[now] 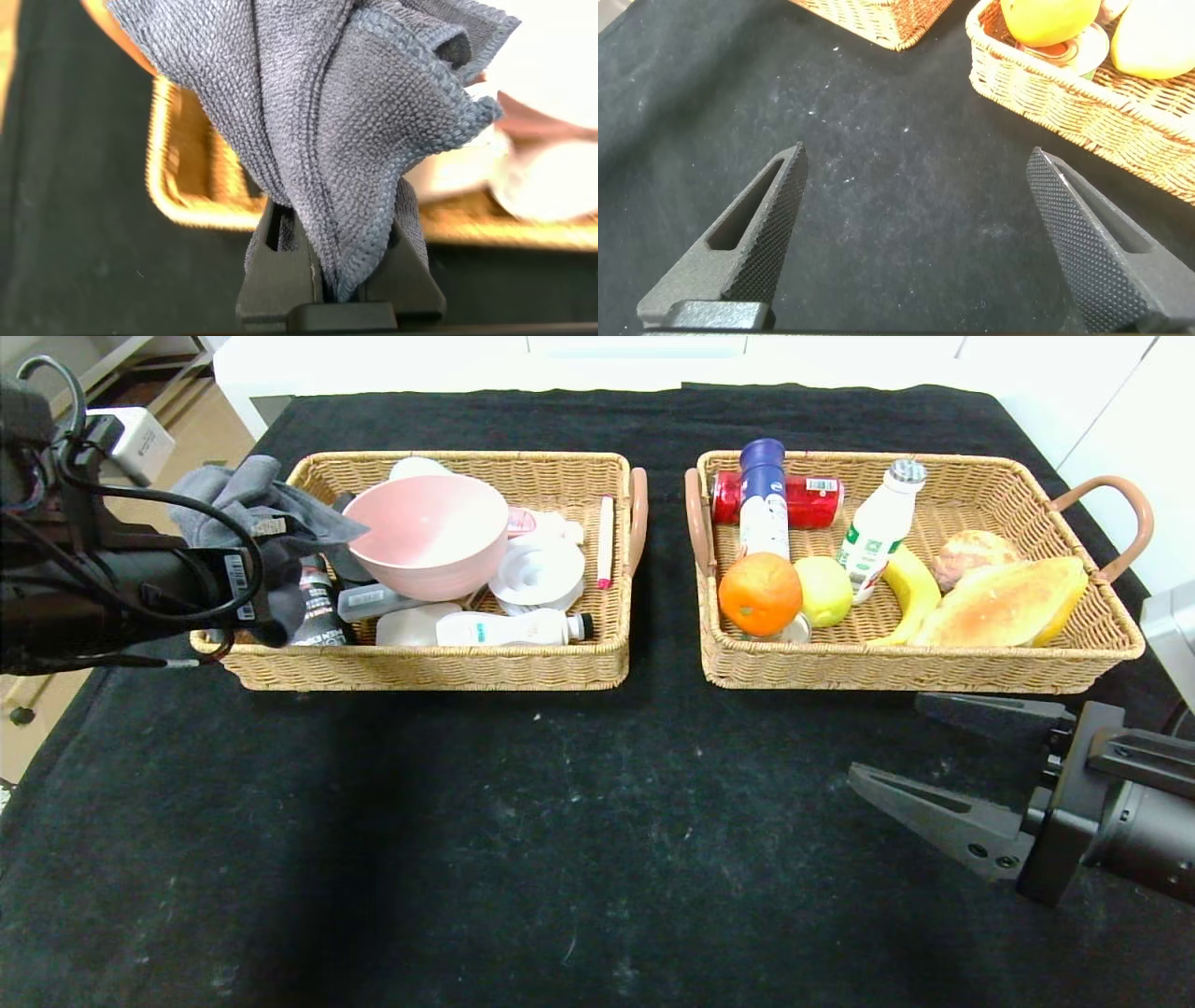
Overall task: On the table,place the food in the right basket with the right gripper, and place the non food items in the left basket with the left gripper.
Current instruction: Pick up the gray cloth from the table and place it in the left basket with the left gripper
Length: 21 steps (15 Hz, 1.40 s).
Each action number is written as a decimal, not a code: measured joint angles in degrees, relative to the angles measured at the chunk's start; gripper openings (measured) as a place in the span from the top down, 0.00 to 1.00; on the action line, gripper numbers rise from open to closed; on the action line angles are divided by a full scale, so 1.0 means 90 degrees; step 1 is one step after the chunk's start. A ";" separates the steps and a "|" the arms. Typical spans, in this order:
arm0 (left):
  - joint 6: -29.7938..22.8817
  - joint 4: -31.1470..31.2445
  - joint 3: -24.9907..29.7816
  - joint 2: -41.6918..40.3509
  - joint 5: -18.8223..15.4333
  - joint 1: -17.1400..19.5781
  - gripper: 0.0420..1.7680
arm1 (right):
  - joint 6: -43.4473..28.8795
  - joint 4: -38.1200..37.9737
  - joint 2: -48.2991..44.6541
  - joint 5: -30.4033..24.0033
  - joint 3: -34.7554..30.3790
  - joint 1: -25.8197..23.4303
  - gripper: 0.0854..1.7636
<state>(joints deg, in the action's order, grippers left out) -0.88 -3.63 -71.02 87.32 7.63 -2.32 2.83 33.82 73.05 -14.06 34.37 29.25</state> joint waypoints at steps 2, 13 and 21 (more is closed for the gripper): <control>-0.0003 -0.0009 -0.0274 0.0251 -0.0065 0.0129 0.89 | 0.0001 0.0000 0.0005 0.0003 0.0000 0.0000 0.03; 0.0043 -0.0371 -0.0658 0.0818 -0.0114 0.0145 0.80 | 0.0001 0.0000 0.0008 0.0000 0.0012 -0.0009 0.03; 0.0009 -0.0362 -0.0595 0.0817 -0.0080 0.0150 0.31 | 0.0001 -0.0003 0.0005 0.0003 0.0000 -0.0004 0.03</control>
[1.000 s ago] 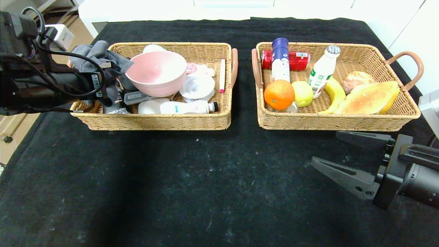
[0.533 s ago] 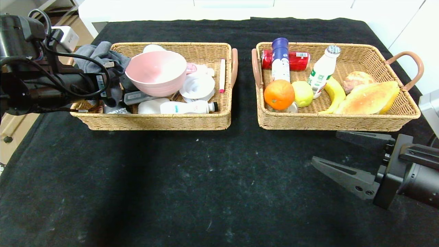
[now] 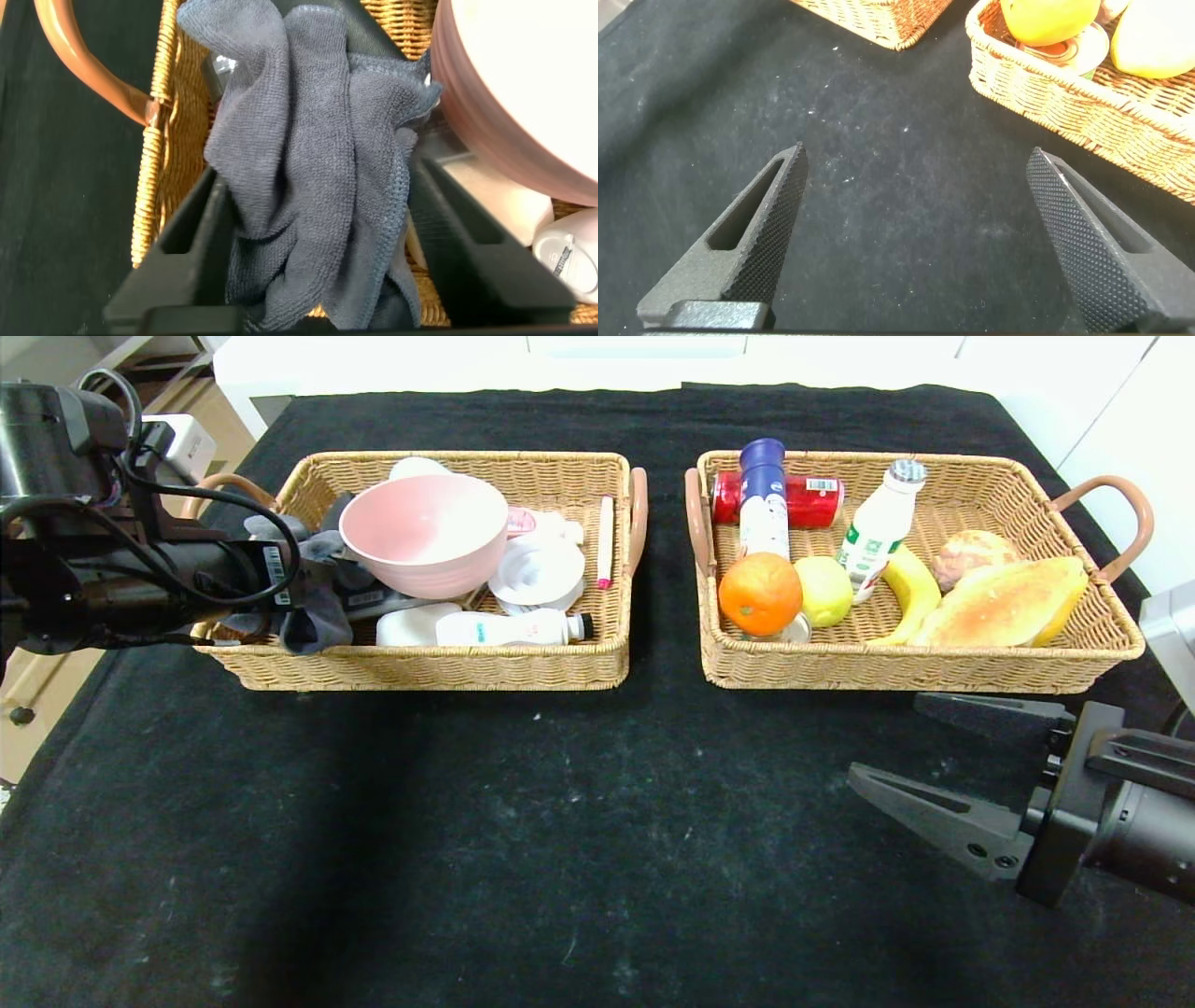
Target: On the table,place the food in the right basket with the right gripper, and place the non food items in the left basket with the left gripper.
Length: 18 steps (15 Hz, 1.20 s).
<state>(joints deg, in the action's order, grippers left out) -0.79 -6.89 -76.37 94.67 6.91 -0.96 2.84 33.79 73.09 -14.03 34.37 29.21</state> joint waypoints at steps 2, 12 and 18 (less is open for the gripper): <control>-0.0003 0.0000 0.0030 0.0000 0.0005 0.0000 0.24 | 0.0003 0.0003 0.0003 0.0000 0.0000 -0.0003 0.03; 0.0024 0.0080 0.0316 -0.0270 0.0043 -0.0042 0.09 | 0.0000 0.0000 0.0034 0.0000 0.0000 0.0000 0.03; 0.0024 0.0098 0.1120 -0.0997 0.0053 -0.0079 0.06 | 0.0000 0.0003 0.0041 0.0000 -0.0009 0.0003 0.03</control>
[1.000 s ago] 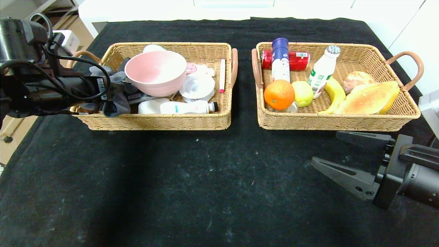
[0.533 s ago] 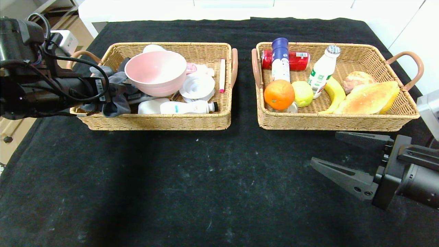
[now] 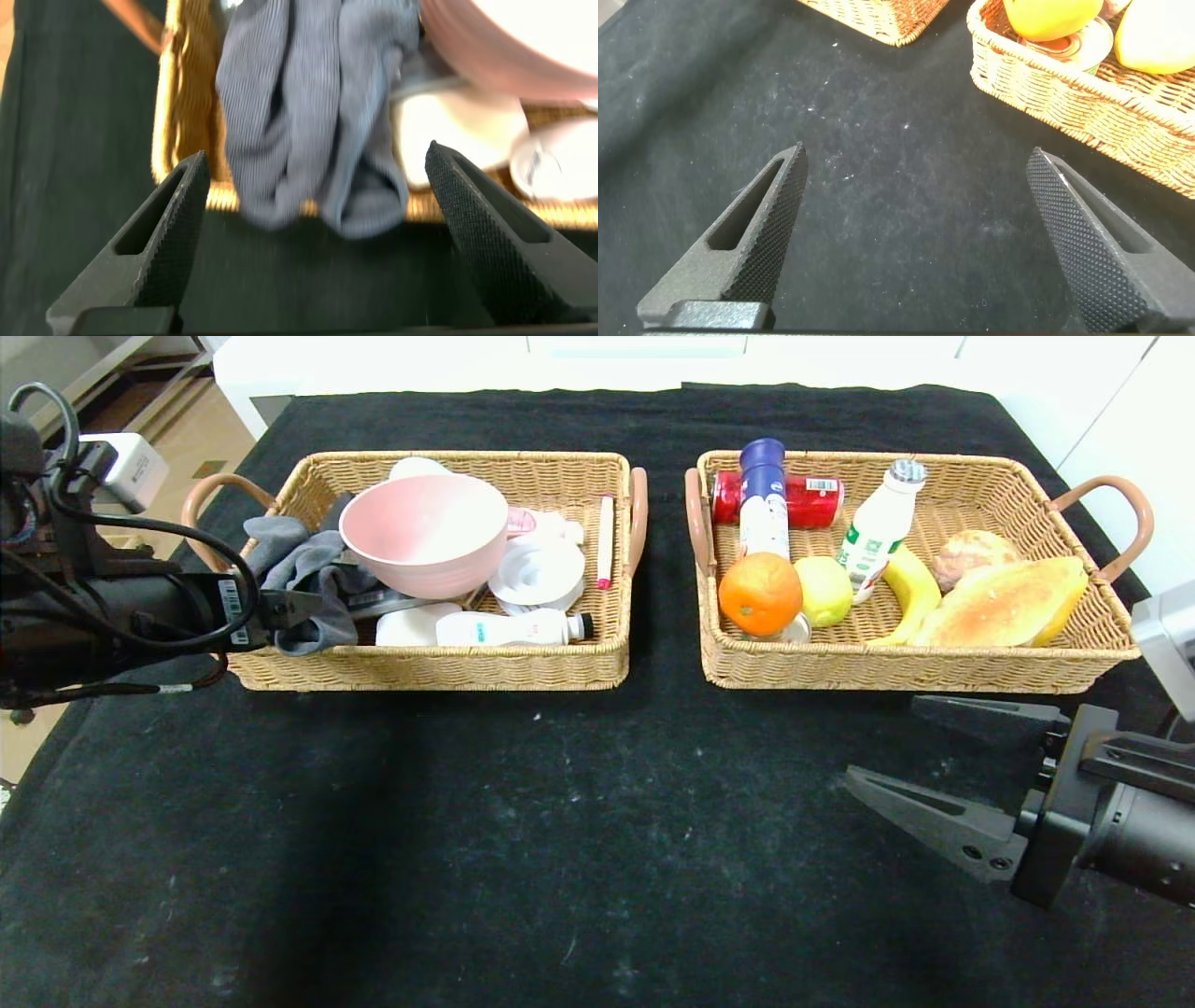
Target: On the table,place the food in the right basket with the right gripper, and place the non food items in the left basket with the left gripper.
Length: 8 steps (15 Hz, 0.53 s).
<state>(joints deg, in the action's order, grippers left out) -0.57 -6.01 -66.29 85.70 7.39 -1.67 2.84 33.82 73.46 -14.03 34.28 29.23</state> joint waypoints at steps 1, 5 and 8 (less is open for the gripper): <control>0.0003 -0.0005 0.0163 -0.0152 0.0000 -0.0004 0.06 | 0.0003 0.0000 0.0003 0.0000 0.0000 0.0001 0.03; 0.0015 0.0001 0.0772 -0.0815 -0.0014 -0.0153 0.05 | 0.0008 0.0003 0.0030 0.0009 0.0000 0.0000 0.03; 0.0019 0.0019 0.1235 -0.1386 -0.0019 -0.0436 0.04 | 0.0018 0.0009 0.0015 0.0031 0.0024 -0.0020 0.03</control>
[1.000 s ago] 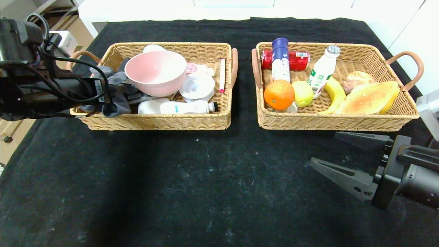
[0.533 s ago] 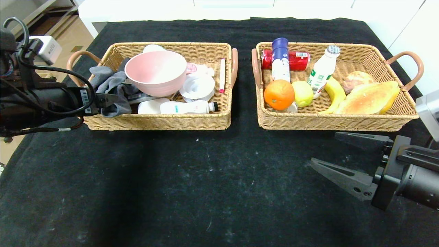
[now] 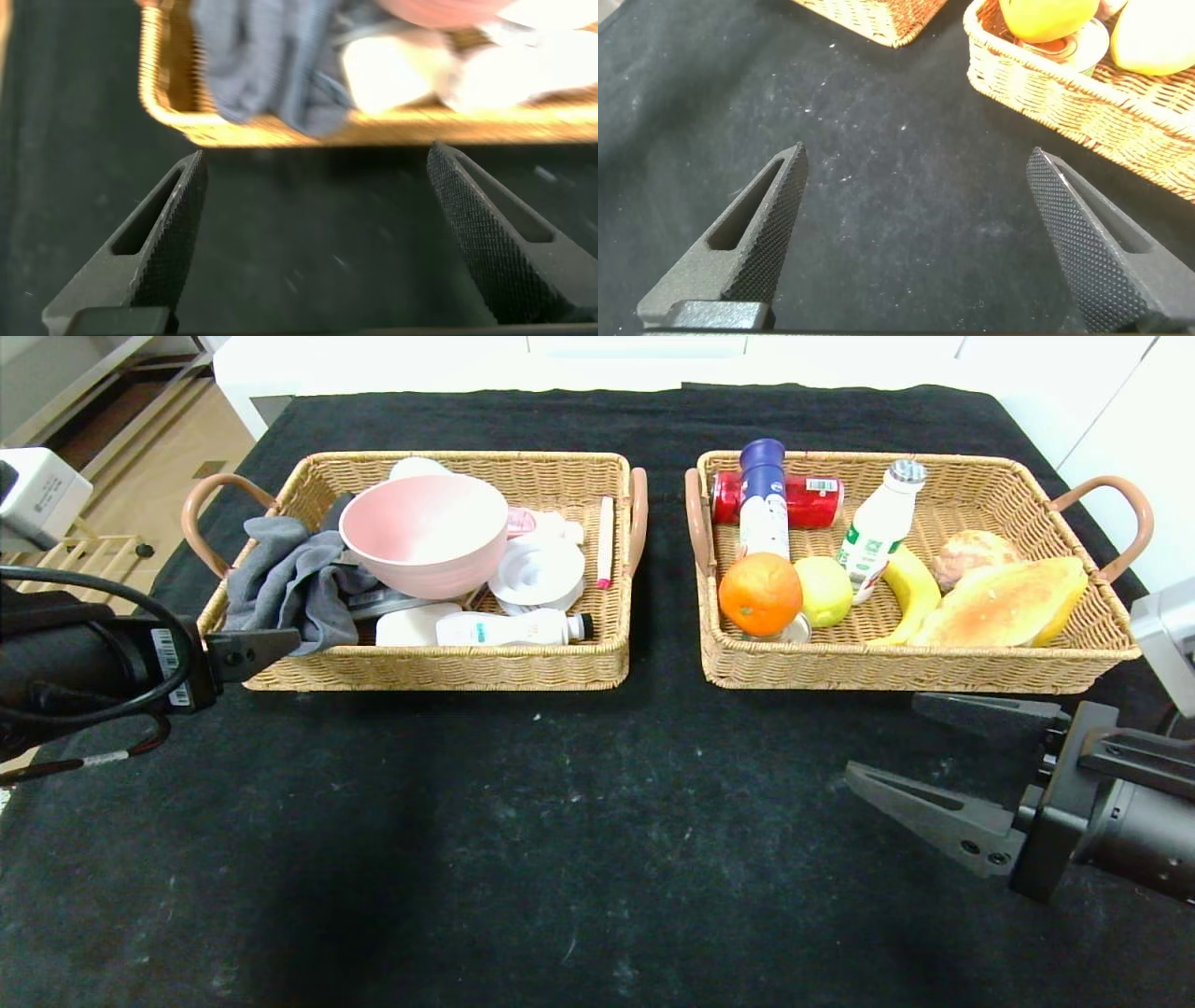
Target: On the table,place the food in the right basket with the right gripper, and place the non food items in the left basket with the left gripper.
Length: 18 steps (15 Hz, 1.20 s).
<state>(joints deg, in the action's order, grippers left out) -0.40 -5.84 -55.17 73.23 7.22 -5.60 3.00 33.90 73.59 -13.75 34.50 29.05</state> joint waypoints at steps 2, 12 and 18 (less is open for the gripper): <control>-0.0004 0.0000 0.0343 -0.0419 0.0022 -0.0340 0.04 | 0.0064 0.0000 -0.0019 0.0007 0.0009 -0.0027 0.03; 0.0283 0.0838 0.1567 -0.2835 0.0160 -0.1093 0.04 | 0.0098 -0.2533 -0.1238 0.1097 0.0274 0.0039 0.03; 0.0325 0.2293 0.1498 -0.4229 0.0126 -0.0958 0.03 | -0.0104 -0.5402 -0.3193 0.2014 0.1066 -0.0683 0.03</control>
<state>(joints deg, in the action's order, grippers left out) 2.52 14.80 -41.69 35.17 8.35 -14.21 2.06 -14.71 44.86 4.38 44.09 22.91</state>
